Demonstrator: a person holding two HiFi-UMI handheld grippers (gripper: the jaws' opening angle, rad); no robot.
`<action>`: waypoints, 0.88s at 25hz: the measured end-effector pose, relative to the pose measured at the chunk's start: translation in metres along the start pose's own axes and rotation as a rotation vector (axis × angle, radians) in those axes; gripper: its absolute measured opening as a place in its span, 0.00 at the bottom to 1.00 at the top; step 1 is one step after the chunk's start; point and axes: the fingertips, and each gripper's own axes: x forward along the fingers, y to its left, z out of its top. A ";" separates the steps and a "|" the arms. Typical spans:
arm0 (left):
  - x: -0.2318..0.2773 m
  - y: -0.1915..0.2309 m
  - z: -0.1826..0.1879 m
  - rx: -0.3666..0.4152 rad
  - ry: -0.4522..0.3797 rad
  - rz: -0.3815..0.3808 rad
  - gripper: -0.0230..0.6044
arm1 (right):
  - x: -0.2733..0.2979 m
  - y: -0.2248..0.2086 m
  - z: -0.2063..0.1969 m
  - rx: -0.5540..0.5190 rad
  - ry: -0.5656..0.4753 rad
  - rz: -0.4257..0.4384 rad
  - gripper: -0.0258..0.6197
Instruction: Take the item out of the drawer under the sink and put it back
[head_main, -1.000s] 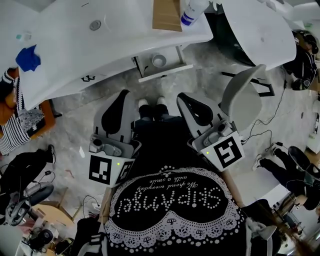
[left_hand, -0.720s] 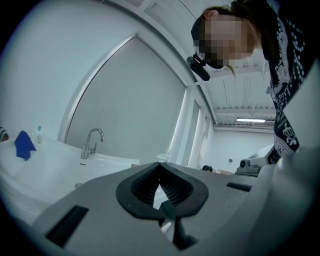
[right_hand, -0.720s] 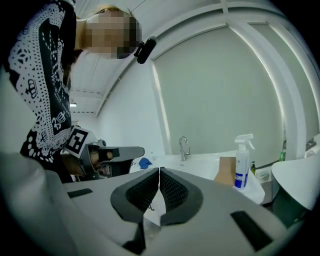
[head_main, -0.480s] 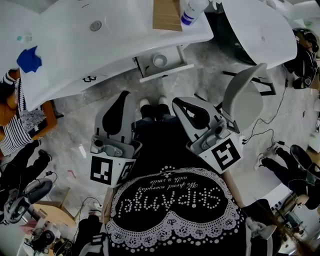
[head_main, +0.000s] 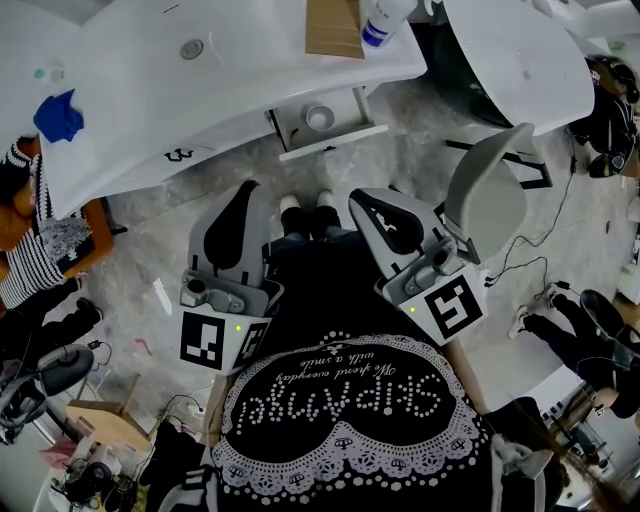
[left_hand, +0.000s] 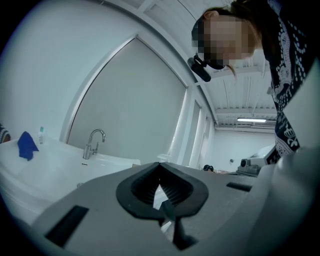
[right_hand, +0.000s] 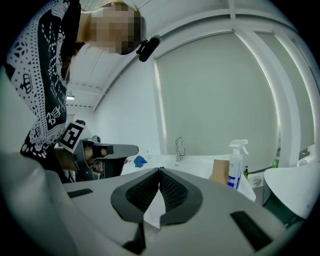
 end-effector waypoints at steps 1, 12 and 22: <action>0.000 -0.001 0.000 0.001 0.000 0.001 0.04 | -0.002 -0.003 0.000 -0.003 0.002 -0.009 0.07; -0.005 0.000 -0.001 0.024 0.001 -0.016 0.04 | -0.028 -0.042 0.017 -0.021 -0.016 -0.160 0.07; -0.010 0.001 0.005 0.032 -0.011 -0.020 0.04 | -0.024 -0.032 0.016 -0.025 -0.004 -0.153 0.07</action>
